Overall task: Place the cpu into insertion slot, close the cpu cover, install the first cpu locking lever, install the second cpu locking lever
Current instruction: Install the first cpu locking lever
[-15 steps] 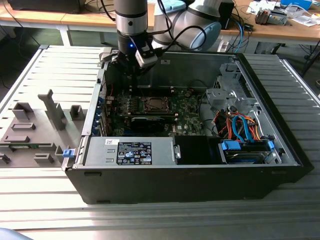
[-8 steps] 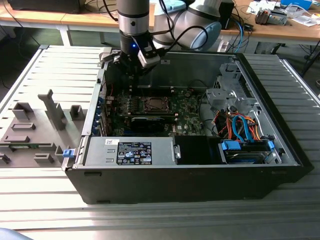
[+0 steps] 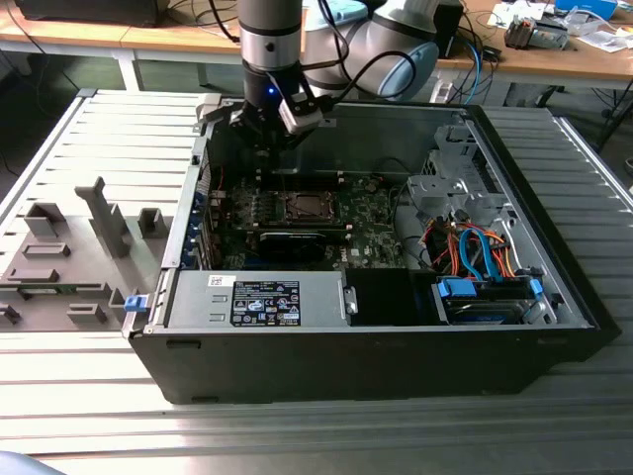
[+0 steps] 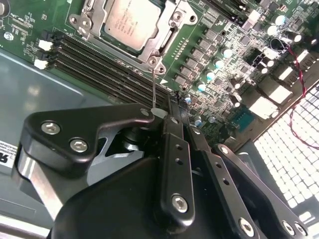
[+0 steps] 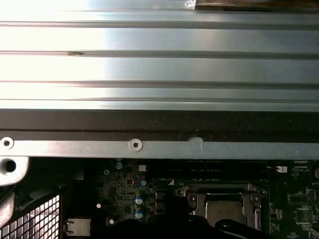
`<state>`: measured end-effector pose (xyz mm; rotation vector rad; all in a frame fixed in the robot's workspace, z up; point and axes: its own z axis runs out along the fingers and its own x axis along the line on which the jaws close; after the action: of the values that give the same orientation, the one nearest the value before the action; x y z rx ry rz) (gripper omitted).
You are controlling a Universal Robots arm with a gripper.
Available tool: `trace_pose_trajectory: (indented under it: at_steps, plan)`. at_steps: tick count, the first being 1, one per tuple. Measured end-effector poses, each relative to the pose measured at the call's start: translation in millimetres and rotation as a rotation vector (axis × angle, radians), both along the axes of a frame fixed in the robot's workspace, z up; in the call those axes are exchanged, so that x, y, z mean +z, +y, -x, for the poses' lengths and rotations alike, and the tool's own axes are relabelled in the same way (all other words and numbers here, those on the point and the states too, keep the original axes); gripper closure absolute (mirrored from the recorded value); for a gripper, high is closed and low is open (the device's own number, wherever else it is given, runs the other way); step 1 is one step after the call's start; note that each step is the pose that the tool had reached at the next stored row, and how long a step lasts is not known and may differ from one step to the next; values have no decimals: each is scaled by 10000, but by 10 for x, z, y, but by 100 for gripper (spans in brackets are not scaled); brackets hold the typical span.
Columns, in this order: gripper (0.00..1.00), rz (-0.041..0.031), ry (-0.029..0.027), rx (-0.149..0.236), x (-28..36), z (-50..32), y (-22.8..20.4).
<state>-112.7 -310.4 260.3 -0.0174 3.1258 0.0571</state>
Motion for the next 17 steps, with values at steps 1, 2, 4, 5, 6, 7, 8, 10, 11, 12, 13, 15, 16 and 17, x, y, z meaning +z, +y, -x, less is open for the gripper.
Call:
trace_pose_trajectory:
  at_steps: [1, 2, 4, 5, 6, 7, 8, 10, 11, 12, 13, 15, 16, 17]
  plan:
    - [89, 0, 0, 2, 0, -5, 0]
    - [89, 0, 0, 4, 0, -11, 0]
    - [89, 0, 0, 9, -1, -26, 0]
    - [89, 0, 0, 11, -1, -33, 0]
    - [89, 0, 0, 12, -1, -36, 0]
    - [89, 0, 0, 14, -1, -41, 0]
    - [89, 0, 0, 15, -1, -45, 0]
    - [89, 0, 0, 17, -1, -52, 0]
    - [89, 0, 0, 18, -1, -58, 0]
    - [89, 0, -1, 20, -1, -64, 0]
    - [89, 0, 0, 21, -1, -67, 0]
    - [89, 0, 0, 24, -2, -76, 0]
    - [89, 0, 0, 25, -2, -80, 0]
    - [89, 0, 0, 26, -2, -84, 0]
